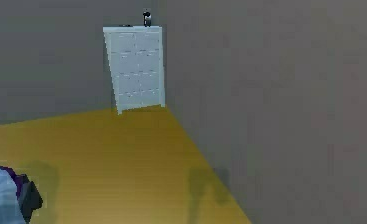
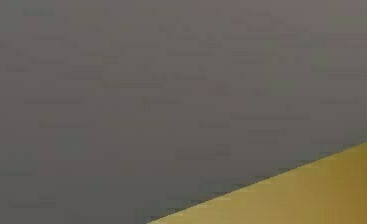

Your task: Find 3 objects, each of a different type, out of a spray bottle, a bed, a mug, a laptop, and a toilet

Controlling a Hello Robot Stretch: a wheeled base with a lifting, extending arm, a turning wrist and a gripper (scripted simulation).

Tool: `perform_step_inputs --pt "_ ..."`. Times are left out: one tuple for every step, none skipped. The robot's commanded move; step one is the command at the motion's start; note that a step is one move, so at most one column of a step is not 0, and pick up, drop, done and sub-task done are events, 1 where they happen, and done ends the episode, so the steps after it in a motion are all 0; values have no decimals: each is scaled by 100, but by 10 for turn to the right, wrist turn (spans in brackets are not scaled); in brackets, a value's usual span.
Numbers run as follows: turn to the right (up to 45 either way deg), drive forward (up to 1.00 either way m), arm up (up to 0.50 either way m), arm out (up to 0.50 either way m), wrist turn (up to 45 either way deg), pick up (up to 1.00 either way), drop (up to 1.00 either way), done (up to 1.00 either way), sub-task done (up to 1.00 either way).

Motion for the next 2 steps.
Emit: perform_step_inputs --pt "0 15 0 0 0 0 0 0 0" --pt "-180 0 0 0 0 0 0 0 0"
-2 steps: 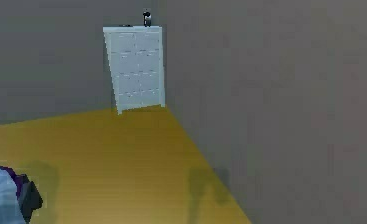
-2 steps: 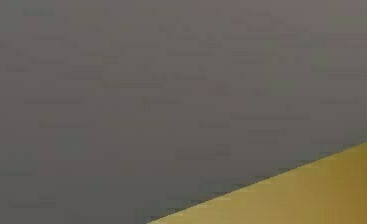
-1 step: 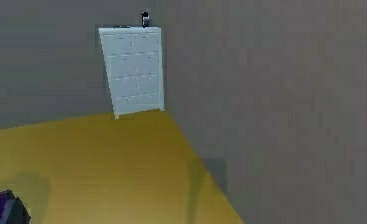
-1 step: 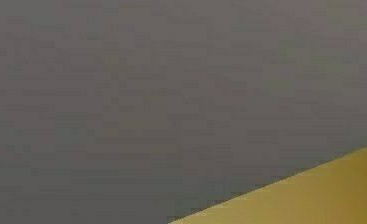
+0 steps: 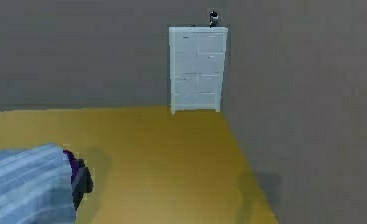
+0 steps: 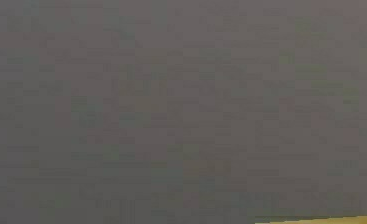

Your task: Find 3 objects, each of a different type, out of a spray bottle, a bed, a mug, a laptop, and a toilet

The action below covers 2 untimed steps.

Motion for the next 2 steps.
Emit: perform_step_inputs --pt "0 30 0 0 0 0 0 0 0" --pt "-450 0 0 0 0 0 0 0 0"
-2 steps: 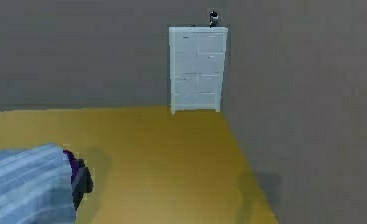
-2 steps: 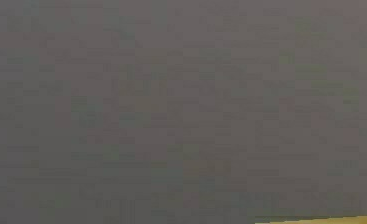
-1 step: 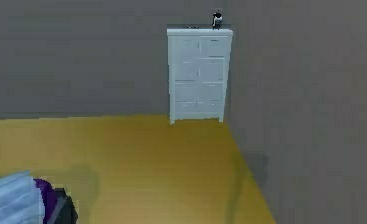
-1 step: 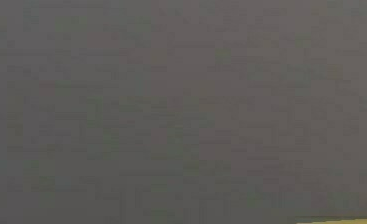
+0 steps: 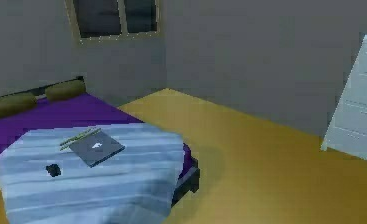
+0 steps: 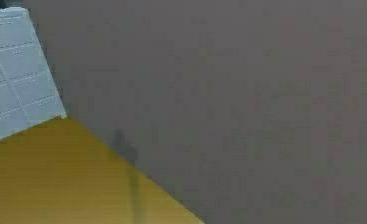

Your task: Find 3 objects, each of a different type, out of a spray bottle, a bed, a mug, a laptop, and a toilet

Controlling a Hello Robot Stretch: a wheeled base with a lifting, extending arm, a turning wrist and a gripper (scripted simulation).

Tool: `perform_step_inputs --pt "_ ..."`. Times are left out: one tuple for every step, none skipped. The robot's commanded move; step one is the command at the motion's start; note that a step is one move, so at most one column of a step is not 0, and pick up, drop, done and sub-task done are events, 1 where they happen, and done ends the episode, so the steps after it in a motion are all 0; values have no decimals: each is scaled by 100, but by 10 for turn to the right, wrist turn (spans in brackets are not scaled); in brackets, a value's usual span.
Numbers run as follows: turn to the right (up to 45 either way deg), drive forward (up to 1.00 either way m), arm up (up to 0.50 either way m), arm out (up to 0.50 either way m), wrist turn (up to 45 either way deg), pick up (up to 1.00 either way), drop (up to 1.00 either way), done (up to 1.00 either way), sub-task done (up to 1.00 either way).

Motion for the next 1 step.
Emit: perform_step_inputs --pt "-270 0 0 0 0 0 0 0 0"
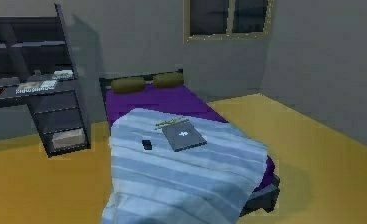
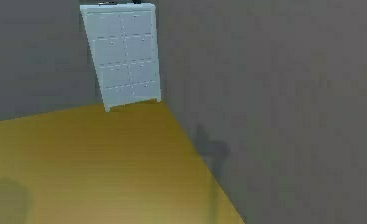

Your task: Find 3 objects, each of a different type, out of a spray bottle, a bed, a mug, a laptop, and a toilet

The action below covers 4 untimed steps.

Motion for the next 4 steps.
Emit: perform_step_inputs --pt "0 0 0 0 0 0 0 0 100" --pt "-450 0 0 0 0 0 0 0 0" --pt "-390 0 0 0 0 0 0 0 0" --pt "0 30 0 0 0 0 0 0 0"
